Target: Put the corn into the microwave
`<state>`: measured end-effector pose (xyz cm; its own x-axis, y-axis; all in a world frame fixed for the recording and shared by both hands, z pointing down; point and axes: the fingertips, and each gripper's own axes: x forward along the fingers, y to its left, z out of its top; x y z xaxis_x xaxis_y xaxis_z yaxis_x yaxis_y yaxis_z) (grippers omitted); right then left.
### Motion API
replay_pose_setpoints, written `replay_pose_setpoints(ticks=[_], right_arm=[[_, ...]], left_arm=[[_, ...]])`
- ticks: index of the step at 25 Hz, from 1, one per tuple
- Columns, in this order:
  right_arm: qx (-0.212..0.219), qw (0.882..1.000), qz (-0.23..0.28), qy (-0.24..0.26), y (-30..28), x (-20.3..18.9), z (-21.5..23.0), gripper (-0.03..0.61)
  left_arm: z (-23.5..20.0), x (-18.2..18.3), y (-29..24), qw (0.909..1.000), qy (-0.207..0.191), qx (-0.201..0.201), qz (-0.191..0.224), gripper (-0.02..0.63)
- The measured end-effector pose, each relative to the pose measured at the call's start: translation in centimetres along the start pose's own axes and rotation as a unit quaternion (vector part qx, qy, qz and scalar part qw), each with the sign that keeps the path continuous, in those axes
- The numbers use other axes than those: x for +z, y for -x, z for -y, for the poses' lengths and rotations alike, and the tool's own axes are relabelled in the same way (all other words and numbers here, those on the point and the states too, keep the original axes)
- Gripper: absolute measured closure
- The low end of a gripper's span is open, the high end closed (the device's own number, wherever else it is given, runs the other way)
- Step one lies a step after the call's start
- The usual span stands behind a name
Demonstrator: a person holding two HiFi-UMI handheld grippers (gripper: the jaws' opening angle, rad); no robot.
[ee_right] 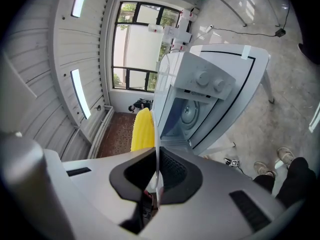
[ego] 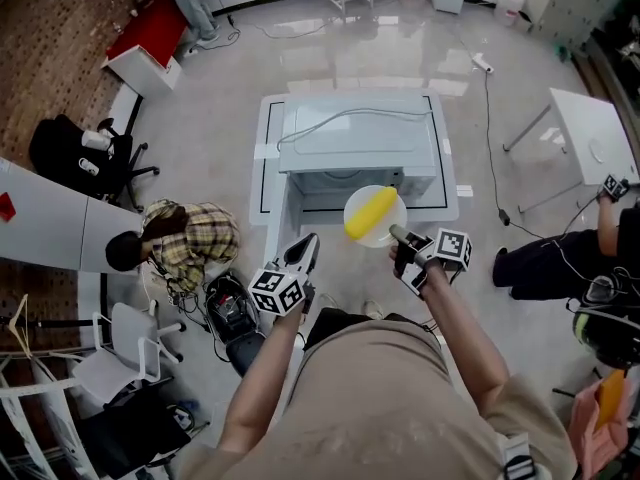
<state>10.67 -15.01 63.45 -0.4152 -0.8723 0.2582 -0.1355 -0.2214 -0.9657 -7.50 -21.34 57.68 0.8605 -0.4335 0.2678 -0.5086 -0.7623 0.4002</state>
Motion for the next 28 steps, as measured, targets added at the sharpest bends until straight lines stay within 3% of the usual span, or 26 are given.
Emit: replay_pose_setpoints(ticks=[16,22,28], right_arm=[[-0.013,0.997,0.072,-0.032,-2.1,-0.9,2.4,0.563],[-0.016,0.998,0.063,-0.026,-3.0,0.1,3.9,0.565],[-0.023,0.998,0.052,-0.024,-4.8,2.3,5.4,0.563]], left_arm=[[-2.4,0.7,-2.4,0.9972,-0.005,-0.066,-0.035,0.609],[-2.6,1.4,-3.2,0.9976,-0.01,-0.063,-0.028,0.609],[-3.8,2.1,-4.5,0.9987,-0.021,-0.034,-0.03,0.609]])
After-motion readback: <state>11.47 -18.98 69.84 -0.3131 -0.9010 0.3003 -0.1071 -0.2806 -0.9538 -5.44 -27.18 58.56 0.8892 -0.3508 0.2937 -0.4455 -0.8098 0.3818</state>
